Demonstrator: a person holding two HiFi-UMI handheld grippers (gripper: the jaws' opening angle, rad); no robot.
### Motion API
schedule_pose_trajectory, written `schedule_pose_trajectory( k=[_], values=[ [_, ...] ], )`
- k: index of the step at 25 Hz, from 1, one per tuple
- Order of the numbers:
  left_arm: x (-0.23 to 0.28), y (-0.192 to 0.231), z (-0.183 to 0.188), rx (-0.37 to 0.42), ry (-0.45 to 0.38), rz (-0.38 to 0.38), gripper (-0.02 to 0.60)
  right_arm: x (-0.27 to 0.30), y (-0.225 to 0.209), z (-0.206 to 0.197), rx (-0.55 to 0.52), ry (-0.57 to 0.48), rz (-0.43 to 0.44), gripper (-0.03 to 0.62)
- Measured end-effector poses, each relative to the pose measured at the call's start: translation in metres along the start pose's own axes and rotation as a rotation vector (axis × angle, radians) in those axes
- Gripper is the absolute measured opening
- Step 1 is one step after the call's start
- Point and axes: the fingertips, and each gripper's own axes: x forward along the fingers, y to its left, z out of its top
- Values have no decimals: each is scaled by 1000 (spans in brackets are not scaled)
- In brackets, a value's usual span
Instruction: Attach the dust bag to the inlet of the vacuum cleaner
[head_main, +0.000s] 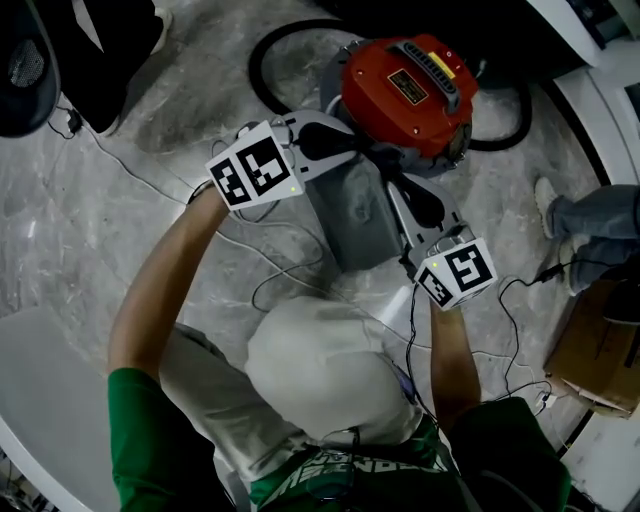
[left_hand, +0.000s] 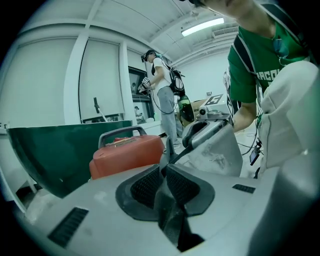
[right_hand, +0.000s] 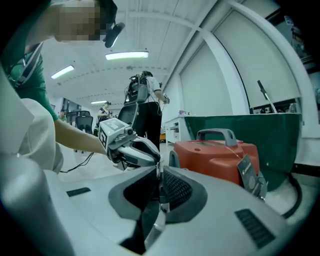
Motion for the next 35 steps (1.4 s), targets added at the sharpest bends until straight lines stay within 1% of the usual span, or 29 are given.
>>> schedule_pose_trajectory(
  k=[5, 9, 13, 16, 18, 21, 23, 27, 31, 33, 35],
  values=[
    [-12, 5, 1, -11, -16, 34, 46, -8, -3, 18, -5, -31, -53, 29],
    [-26, 9, -2, -44, -12, 72, 44, -7, -1, 24, 5, -11, -83, 28],
    [-47, 12, 1, -65, -11, 104, 24, -9, -3, 41, 23, -9, -133, 12],
    [-74, 17, 16, -119, -20, 130, 20, -11, 0, 70, 48, 14, -156, 8],
    [-98, 16, 35, -170, -34, 142, 17, -15, 10, 97, 67, 40, -158, 8],
    [-137, 10, 72, -218, -41, 154, 11, -23, 30, 147, 61, 90, -139, 9],
    [-166, 5, 102, -244, -42, 181, 8, -31, 46, 183, 49, 122, -120, 9],
    [-226, -4, 174, -355, -60, 299, 5, -55, 78, 265, 57, 140, -91, 8],
    [-285, -23, 273, -471, -74, 427, 5, -87, 115, 360, 92, 138, -70, 8],
    [-314, -35, 326, -520, -85, 476, 5, -108, 138, 407, 100, 137, -47, 9],
    [-337, -48, 378, -569, -102, 508, 3, -131, 162, 449, 109, 138, -20, 8]
  ],
)
